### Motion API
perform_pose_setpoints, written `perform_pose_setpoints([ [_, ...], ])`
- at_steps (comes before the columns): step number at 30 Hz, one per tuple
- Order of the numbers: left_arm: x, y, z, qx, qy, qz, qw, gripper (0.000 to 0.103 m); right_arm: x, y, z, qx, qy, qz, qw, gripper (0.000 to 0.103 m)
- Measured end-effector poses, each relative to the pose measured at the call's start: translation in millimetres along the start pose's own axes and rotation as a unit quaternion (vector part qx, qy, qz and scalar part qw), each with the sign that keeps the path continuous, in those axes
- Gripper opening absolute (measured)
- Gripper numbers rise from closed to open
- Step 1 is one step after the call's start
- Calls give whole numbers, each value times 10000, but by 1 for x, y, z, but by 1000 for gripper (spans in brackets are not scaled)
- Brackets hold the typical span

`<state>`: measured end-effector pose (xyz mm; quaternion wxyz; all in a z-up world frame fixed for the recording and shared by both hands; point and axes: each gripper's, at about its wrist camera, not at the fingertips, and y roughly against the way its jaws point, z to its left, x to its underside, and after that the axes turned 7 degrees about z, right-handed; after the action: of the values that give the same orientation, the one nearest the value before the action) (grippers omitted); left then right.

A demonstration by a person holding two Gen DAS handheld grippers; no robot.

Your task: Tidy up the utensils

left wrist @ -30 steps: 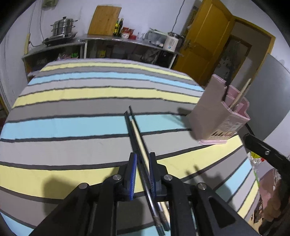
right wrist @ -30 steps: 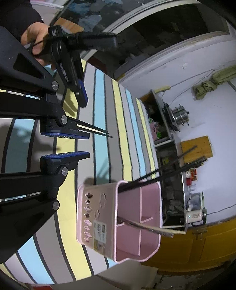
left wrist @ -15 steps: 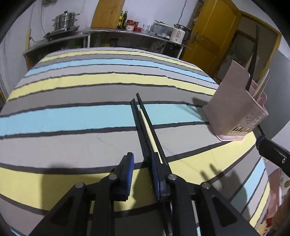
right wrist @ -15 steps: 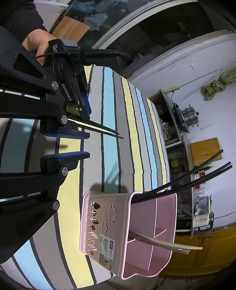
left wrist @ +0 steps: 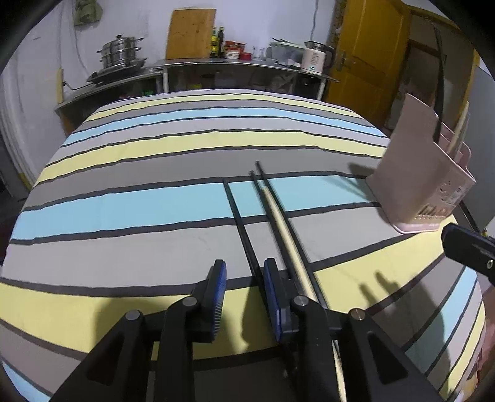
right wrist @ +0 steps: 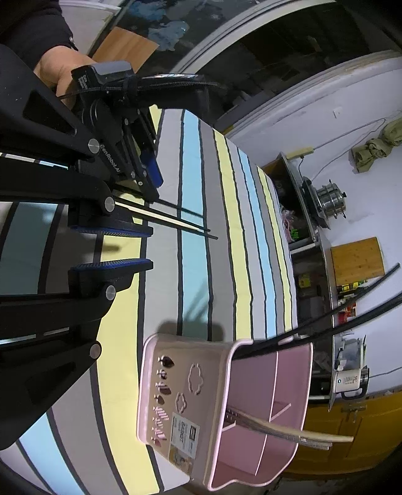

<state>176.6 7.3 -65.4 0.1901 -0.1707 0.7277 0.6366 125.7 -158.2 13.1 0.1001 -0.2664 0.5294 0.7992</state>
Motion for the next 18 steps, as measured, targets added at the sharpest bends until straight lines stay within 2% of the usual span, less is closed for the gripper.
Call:
perform_pose_setpoints([
  [5, 3, 4, 25, -168, 267, -2, 9995, 24, -4, -27, 8, -122, 59, 190, 9997, 14],
  [10, 4, 8, 42, -69, 422, 1, 9991, 24, -9, -65, 18, -189, 130, 471, 9986, 14],
  [18, 3, 6, 49, 135, 486, 10, 9987, 25, -18, -112, 26, -129, 130, 780, 9968, 14],
])
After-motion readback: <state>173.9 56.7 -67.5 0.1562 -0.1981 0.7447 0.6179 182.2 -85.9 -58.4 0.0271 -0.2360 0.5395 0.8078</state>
